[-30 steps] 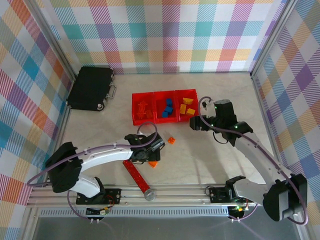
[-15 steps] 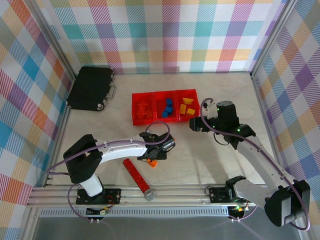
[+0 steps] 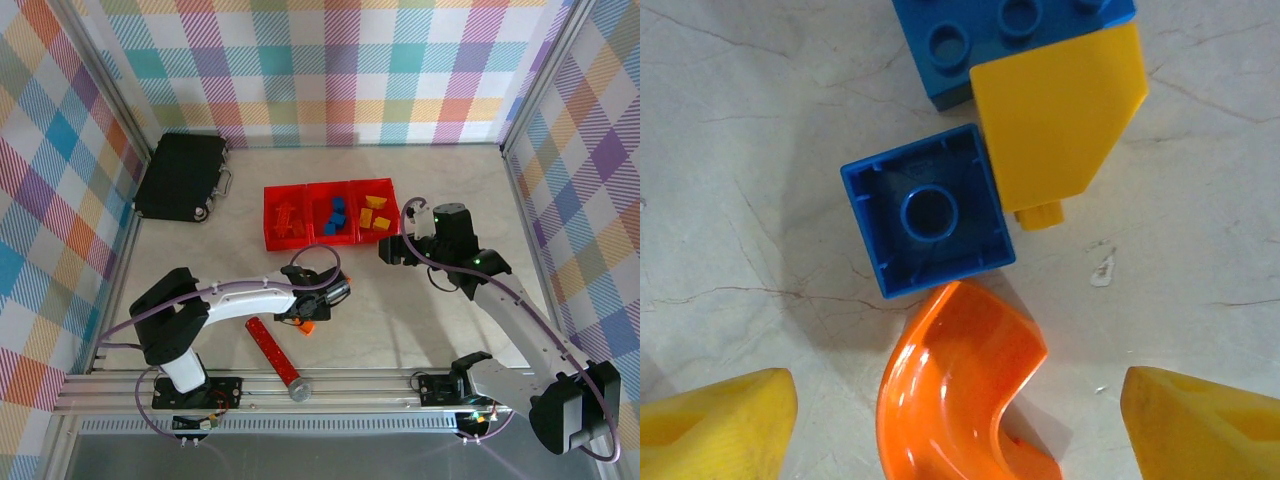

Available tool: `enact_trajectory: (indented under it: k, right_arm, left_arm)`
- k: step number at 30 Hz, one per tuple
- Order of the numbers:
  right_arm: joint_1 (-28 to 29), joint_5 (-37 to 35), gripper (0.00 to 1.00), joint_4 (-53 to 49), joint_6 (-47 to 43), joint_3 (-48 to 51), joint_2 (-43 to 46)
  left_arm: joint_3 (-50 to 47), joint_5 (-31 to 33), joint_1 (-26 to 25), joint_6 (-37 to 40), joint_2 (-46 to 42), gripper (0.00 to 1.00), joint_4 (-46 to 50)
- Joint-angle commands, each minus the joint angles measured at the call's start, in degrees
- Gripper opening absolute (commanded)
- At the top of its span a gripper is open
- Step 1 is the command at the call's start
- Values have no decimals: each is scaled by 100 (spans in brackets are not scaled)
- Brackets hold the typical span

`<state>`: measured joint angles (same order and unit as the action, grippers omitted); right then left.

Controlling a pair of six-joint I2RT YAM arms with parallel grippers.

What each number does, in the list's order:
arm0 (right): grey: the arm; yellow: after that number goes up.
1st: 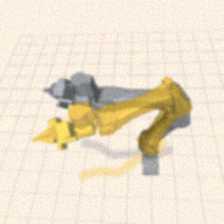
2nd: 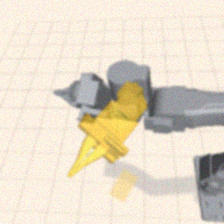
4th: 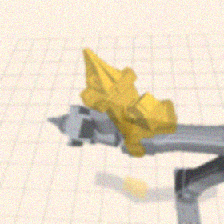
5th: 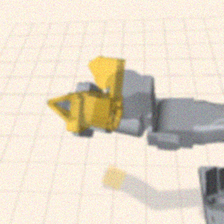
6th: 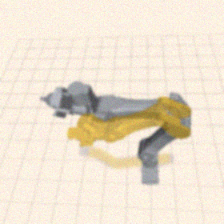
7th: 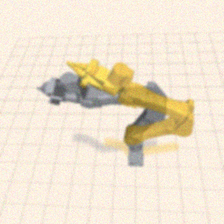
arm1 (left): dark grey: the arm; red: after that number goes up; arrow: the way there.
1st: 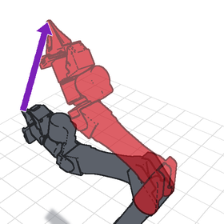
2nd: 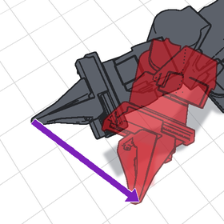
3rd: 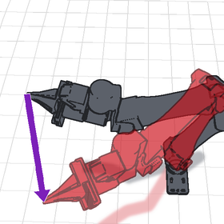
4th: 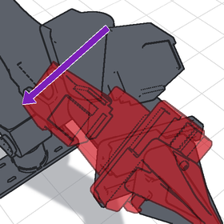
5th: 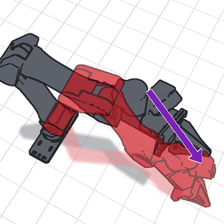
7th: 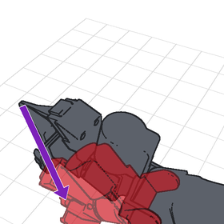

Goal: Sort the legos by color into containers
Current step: Pick up the lego from the middle-left of the table.

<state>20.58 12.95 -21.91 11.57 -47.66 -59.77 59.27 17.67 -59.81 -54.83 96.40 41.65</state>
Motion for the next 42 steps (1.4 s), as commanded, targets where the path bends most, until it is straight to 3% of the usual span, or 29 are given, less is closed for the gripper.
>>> enact_trajectory:
  k: [1,15,38,42]
  right_arm:
    - [-23,109,73,-28,-6,18,100]
    - [-29,14,72,-102,38,-7,123]
    - [-28,-32,72,-87,104,35,129]
    - [-28,-42,72,-94,102,54,134]
  left_arm:
    - [-102,62,98,134,82,83,18]
    - [-328,-542,443,499,201,71,-460]
    - [-600,-950,646,507,481,33,-667]
    - [-605,-949,646,506,507,30,-664]
